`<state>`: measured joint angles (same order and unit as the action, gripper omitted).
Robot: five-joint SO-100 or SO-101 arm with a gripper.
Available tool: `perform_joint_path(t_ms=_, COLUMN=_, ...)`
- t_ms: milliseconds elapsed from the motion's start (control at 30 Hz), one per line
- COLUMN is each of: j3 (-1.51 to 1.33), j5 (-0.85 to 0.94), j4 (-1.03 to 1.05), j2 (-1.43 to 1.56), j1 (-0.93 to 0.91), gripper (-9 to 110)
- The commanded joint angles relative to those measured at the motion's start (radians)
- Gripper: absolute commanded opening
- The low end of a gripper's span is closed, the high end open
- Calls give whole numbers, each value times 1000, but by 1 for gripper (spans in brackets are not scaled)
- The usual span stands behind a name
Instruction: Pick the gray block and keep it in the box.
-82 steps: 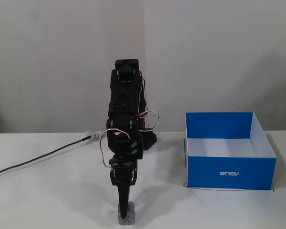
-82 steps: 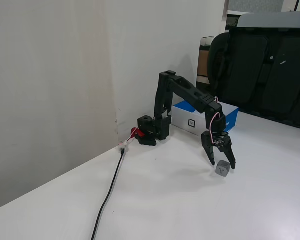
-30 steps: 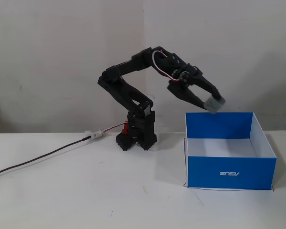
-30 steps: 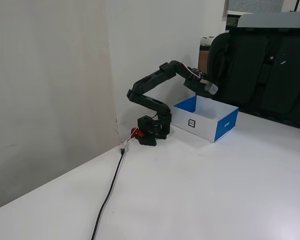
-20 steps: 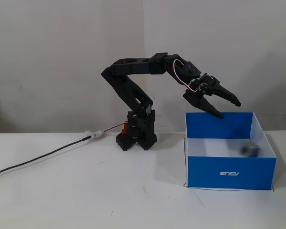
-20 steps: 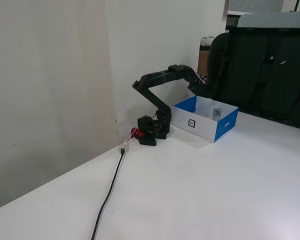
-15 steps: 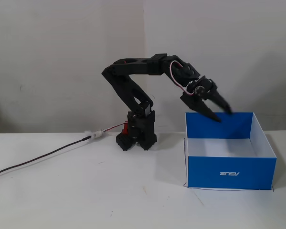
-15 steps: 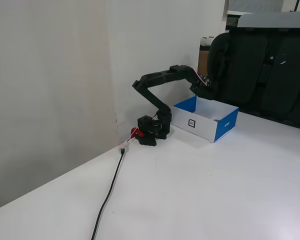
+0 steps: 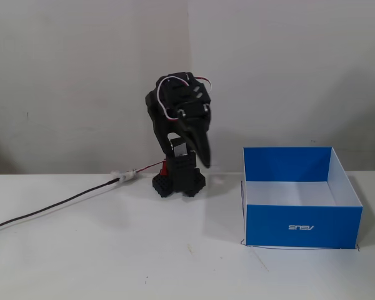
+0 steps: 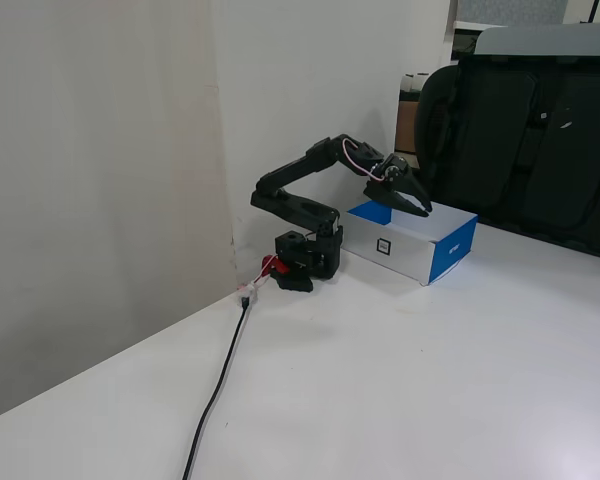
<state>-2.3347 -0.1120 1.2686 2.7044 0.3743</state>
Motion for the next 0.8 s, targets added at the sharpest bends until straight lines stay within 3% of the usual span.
perform_joint_path(t_ms=0, j3=-11, j5=29, j4=-8, j2=40, j1=-98, gripper=0)
perform_joint_path(t_ms=200, j3=-229, j5=169, j4=-104, j2=247, j1=-307, gripper=0)
perform_joint_path(t_ms=633, j3=-566, j5=221, j4=-35, j2=724, j1=-342, gripper=0)
perform_joint_path(t_ms=767, j3=-660, j5=232, j4=-92, j2=723, j1=-368, gripper=0)
